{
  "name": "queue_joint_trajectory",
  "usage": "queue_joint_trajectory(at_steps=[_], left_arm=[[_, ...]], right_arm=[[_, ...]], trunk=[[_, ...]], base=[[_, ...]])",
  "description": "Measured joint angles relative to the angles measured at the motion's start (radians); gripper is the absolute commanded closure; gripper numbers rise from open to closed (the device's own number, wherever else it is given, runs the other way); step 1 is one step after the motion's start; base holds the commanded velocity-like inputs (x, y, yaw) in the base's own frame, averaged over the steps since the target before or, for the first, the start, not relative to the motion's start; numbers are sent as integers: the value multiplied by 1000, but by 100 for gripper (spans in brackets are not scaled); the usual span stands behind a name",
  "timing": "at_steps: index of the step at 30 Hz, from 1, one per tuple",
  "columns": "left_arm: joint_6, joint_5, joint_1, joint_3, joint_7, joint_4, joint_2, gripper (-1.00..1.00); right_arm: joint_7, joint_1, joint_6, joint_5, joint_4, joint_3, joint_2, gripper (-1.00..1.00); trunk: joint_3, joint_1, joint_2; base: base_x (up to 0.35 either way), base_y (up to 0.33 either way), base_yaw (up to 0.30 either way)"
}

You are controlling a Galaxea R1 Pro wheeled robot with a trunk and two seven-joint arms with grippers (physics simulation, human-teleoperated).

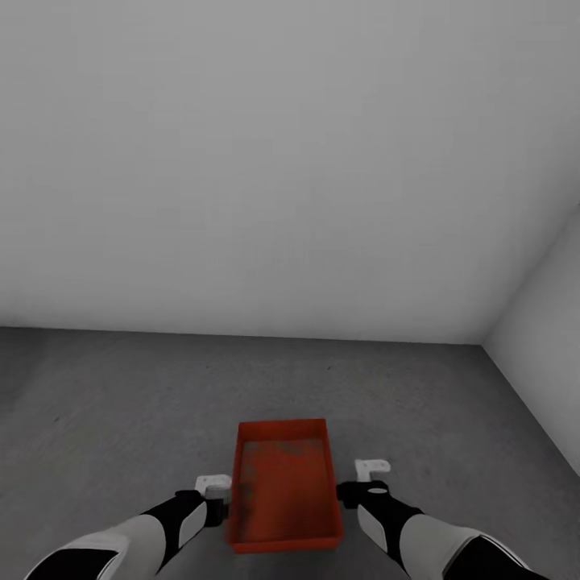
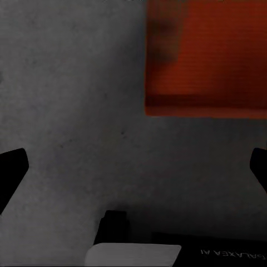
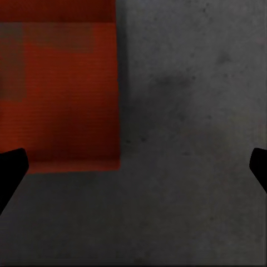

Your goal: Move the two storage containers from the living room to the garage. In the garage, place one container on the floor and stack the other container on top of it (either order is fine).

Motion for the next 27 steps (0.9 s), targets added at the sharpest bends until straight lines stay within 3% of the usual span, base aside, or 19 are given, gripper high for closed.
queue_joint_trajectory(at_steps=[7, 23, 27], left_arm=[[0, 2, 0, 0, 1, 3, 25, -100], [1, 2, 0, 0, 2, 3, 28, -100], [-1, 2, 0, 0, 2, 3, 28, -100]], right_arm=[[2, 0, 0, -1, 9, 0, -1, -100], [4, 4, 0, -2, 33, 1, -3, -100], [3, 29, 2, -2, 35, 0, -4, -100]], trunk=[[0, 0, 0], [0, 0, 0], [0, 0, 0]], base=[[0, 0, 0], [0, 0, 0], [0, 0, 0]])
